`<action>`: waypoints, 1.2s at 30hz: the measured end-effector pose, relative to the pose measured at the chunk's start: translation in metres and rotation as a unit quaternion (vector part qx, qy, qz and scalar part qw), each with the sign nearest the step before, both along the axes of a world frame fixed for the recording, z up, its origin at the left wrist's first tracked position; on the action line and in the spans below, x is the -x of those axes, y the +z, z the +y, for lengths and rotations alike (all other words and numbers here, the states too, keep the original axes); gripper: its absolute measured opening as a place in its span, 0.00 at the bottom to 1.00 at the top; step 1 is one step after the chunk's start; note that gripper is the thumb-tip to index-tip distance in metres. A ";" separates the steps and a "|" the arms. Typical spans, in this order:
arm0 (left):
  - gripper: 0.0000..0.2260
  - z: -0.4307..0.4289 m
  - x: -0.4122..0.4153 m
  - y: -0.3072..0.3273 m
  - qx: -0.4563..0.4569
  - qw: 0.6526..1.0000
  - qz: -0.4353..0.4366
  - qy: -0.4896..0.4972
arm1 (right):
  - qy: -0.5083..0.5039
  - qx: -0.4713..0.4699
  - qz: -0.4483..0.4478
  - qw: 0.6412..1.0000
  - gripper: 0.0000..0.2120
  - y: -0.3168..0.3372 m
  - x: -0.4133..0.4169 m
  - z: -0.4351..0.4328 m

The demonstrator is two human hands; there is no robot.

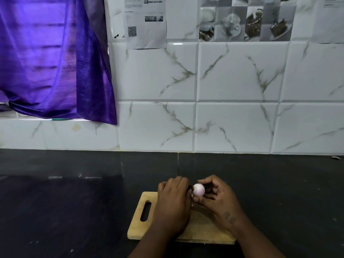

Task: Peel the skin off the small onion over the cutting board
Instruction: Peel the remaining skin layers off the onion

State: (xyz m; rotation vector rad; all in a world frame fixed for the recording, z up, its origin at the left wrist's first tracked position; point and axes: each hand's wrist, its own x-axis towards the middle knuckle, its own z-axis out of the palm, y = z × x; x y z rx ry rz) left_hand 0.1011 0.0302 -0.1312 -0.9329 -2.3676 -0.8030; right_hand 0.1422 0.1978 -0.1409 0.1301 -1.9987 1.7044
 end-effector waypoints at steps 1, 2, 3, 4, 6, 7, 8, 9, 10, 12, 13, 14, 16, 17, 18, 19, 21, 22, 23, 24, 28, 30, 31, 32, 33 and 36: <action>0.04 0.000 0.000 0.000 -0.001 1.000 0.002 -0.004 | -0.001 0.000 -0.001 1.000 0.19 -0.001 0.000 0.000; 0.03 0.000 0.001 -0.001 -0.004 1.000 0.007 -0.009 | -0.001 0.001 -0.002 1.000 0.19 -0.001 0.000 0.000; 0.02 0.000 0.002 -0.002 -0.007 1.000 0.010 -0.015 | -0.004 0.004 -0.004 1.000 0.18 -0.001 0.001 0.001; 0.02 0.000 0.004 -0.003 -0.011 1.000 0.012 -0.018 | -0.005 0.007 -0.007 1.000 0.18 -0.002 0.000 0.000; 0.05 0.000 0.005 -0.004 -0.024 1.000 0.007 -0.007 | -0.016 -0.005 -0.010 1.000 0.18 -0.002 -0.001 -0.001; 0.07 0.000 0.005 -0.004 -0.031 1.000 0.006 0.002 | -0.023 -0.016 -0.010 1.000 0.18 -0.002 0.000 -0.001; 0.09 0.000 0.005 -0.004 -0.035 0.999 0.007 0.007 | -0.031 -0.019 -0.009 0.999 0.19 -0.001 0.000 -0.001; 0.11 0.000 0.006 -0.005 -0.032 0.999 0.004 0.006 | -0.042 -0.025 -0.005 0.999 0.19 -0.001 -0.001 -0.001; 0.12 0.001 0.006 -0.005 -0.023 1.000 0.004 0.001 | -0.051 -0.033 0.000 0.998 0.19 -0.001 -0.001 -0.001; 0.10 0.002 0.007 -0.007 -0.012 1.000 0.006 -0.009 | -0.060 -0.043 0.001 0.997 0.19 0.000 -0.001 -0.001; 0.07 0.002 0.007 -0.007 -0.017 1.000 0.006 -0.012 | -0.058 -0.044 -0.003 0.997 0.19 0.000 -0.001 -0.001; 0.05 0.001 0.008 -0.008 -0.023 1.000 0.005 -0.013 | -0.054 -0.049 -0.005 0.997 0.20 0.000 -0.002 -0.003; 0.03 0.000 0.007 -0.006 -0.033 0.999 -0.002 -0.011 | -0.055 -0.070 -0.005 0.996 0.20 0.001 -0.003 -0.003; 0.03 0.000 0.006 -0.006 -0.035 0.999 -0.004 -0.013 | -0.055 -0.074 -0.003 0.996 0.20 0.002 -0.003 -0.003; 0.03 0.000 0.006 -0.005 -0.037 0.999 -0.005 -0.015 | -0.054 -0.072 -0.001 0.996 0.20 0.002 -0.003 -0.003; 0.03 0.000 0.005 -0.005 -0.036 0.999 -0.005 -0.016 | -0.051 -0.073 -0.001 0.996 0.19 0.003 -0.004 -0.003; 0.03 -0.001 0.005 -0.004 -0.042 0.999 -0.006 -0.016 | -0.043 -0.084 0.001 0.996 0.19 0.004 -0.005 -0.003; 0.03 -0.001 0.006 -0.004 -0.047 0.999 -0.010 -0.014 | -0.039 -0.091 0.002 0.995 0.19 0.004 -0.005 -0.004; 0.03 -0.001 0.006 -0.003 -0.051 0.999 -0.015 -0.005 | -0.039 -0.097 0.005 0.994 0.18 0.004 -0.005 -0.004; 0.04 -0.001 0.007 -0.004 -0.054 0.998 -0.016 0.007 | -0.042 -0.099 0.009 0.994 0.18 0.004 -0.006 -0.004; 0.12 0.000 0.009 -0.005 -0.073 0.995 -0.015 0.067 | -0.047 -0.107 0.035 0.993 0.20 0.003 -0.007 -0.003; 0.12 0.000 0.010 -0.006 -0.069 0.995 -0.006 0.078 | -0.042 -0.115 0.036 0.992 0.22 0.003 -0.006 -0.002; 0.10 -0.001 0.010 -0.006 -0.065 0.994 -0.004 0.082 | -0.041 -0.116 0.035 0.992 0.23 0.003 -0.006 -0.002; 0.09 -0.002 0.011 -0.007 -0.064 0.994 -0.007 0.084 | -0.041 -0.118 0.036 0.992 0.23 0.002 -0.005 -0.003; 0.07 -0.002 0.010 -0.007 -0.065 0.994 -0.014 0.086 | -0.044 -0.123 0.037 0.991 0.22 0.002 -0.004 -0.003; 0.04 -0.003 0.010 -0.008 -0.079 0.994 -0.020 0.074 | -0.067 -0.128 0.032 0.989 0.20 0.001 -0.004 -0.005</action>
